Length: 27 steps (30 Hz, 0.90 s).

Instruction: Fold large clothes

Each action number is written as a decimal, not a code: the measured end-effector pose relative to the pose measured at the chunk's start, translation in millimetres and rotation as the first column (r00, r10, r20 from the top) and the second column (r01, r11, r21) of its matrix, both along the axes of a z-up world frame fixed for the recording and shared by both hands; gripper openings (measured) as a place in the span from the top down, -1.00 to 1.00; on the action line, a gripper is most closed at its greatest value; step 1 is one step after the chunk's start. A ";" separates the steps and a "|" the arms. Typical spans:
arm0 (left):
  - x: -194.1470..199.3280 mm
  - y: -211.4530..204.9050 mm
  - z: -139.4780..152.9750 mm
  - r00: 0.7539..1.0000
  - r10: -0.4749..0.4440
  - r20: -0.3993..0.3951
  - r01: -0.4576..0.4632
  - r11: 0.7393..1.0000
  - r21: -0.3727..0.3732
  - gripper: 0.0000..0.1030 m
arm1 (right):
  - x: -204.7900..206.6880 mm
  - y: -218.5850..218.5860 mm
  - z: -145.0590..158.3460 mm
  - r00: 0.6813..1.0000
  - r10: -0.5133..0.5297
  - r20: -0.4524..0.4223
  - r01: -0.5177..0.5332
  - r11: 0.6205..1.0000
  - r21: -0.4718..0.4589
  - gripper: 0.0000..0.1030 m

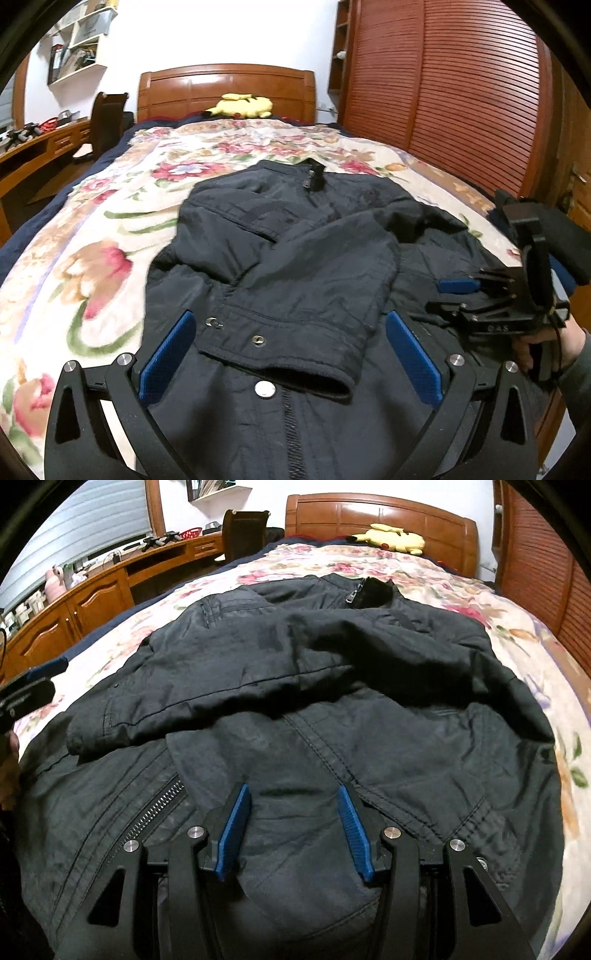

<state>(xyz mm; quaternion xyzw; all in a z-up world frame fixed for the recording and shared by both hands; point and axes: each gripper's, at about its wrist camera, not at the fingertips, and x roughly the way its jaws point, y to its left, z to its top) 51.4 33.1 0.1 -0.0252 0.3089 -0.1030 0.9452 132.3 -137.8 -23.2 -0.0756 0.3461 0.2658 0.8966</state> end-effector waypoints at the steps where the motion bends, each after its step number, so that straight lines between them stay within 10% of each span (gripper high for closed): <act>1: -0.8 -2.6 -0.2 1.000 -0.014 -0.005 0.014 1.000 -0.005 -0.97 | 0.9 -0.1 -0.6 1.000 0.001 -0.001 -0.001 1.000 0.005 -0.03; 11: 7.8 -42.2 -32.8 0.986 -0.056 -0.157 0.083 0.981 0.174 -0.42 | 0.9 -18.7 -6.6 1.000 0.006 -0.004 -0.006 0.999 0.037 -0.03; 18: 1.4 -43.6 -30.4 0.987 -0.061 -0.147 0.089 0.977 0.193 0.77 | -6.2 -22.5 -1.2 1.000 -0.006 -0.009 0.007 0.999 0.034 -0.03; 27: -40.2 -32.2 13.8 0.997 -0.073 -0.041 0.079 0.981 0.179 0.82 | -57.0 -57.6 18.3 0.996 -0.062 0.059 0.060 0.997 0.041 -0.03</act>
